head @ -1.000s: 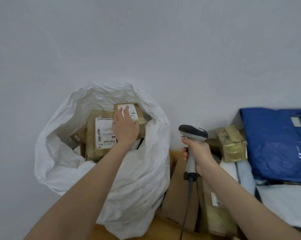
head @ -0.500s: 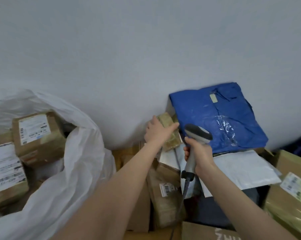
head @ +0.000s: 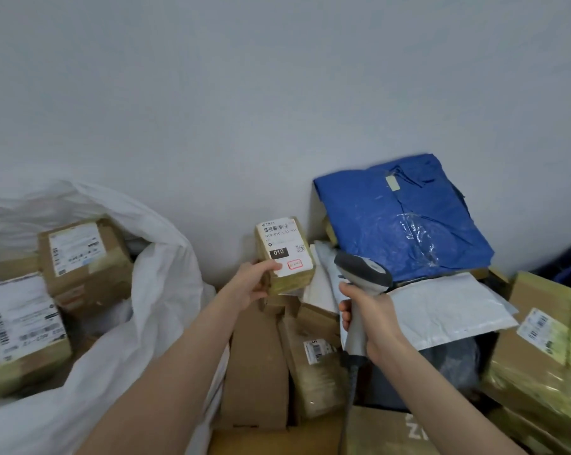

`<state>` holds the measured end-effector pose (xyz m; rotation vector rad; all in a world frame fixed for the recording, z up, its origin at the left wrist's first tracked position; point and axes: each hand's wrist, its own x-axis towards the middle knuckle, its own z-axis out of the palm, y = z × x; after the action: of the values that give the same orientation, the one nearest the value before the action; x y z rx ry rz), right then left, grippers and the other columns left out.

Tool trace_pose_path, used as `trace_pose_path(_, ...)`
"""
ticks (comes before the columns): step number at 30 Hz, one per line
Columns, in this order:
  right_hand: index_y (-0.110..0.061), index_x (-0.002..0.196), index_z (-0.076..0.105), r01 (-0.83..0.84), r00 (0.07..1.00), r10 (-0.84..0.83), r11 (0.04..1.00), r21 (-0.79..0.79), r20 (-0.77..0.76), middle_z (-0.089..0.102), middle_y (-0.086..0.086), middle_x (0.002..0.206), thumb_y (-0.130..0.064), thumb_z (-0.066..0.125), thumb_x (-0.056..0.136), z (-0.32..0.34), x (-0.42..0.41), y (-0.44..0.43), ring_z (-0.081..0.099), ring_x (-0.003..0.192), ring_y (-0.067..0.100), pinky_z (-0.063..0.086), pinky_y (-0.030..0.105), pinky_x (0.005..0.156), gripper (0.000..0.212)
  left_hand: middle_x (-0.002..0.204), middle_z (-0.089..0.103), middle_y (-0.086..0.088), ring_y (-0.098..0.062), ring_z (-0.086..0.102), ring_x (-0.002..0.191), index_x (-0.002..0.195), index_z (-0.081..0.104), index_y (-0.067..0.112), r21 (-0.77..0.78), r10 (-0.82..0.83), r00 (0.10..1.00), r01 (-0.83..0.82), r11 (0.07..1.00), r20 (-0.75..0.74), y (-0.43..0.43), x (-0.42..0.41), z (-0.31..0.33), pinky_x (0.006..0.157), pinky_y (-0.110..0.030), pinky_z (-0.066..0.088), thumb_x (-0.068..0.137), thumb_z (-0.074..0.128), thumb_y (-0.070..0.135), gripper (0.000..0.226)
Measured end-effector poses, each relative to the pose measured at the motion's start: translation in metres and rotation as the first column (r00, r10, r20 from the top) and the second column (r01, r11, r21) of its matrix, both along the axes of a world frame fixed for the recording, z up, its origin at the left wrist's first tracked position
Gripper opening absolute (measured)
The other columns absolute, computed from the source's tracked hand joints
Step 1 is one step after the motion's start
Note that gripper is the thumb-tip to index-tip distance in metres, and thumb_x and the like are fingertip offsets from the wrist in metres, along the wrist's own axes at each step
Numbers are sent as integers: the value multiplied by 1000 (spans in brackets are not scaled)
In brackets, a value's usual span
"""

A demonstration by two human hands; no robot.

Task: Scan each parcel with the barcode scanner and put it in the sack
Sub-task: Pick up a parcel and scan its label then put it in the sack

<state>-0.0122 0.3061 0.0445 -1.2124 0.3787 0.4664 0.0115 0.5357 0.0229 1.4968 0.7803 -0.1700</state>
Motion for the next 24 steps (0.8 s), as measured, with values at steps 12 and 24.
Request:
trace_pose_path(12, -3, 62, 66, -240, 931, 288, 946, -218, 225, 65, 12, 54, -21, 75, 83, 26, -106, -2, 56, 42, 16, 48, 24, 46, 29, 130, 60, 3, -19, 67, 107, 142, 38, 29, -56, -42, 946, 63, 996, 322, -5, -104, -12, 84, -37, 57, 76, 78, 2, 82)
trace_pose_path(24, -6, 69, 65, -289, 925, 332, 931, -223, 185, 61, 10, 51, -20, 72, 86, 40, -132, -5, 52, 41, 16, 46, 26, 45, 23, 143, 49, 0, -23, 49, 129, 151, 28, 25, 132, -43, 961, 7, 991, 274, -8, -129, -32, 106, -52, 41, 73, 83, 13, 96)
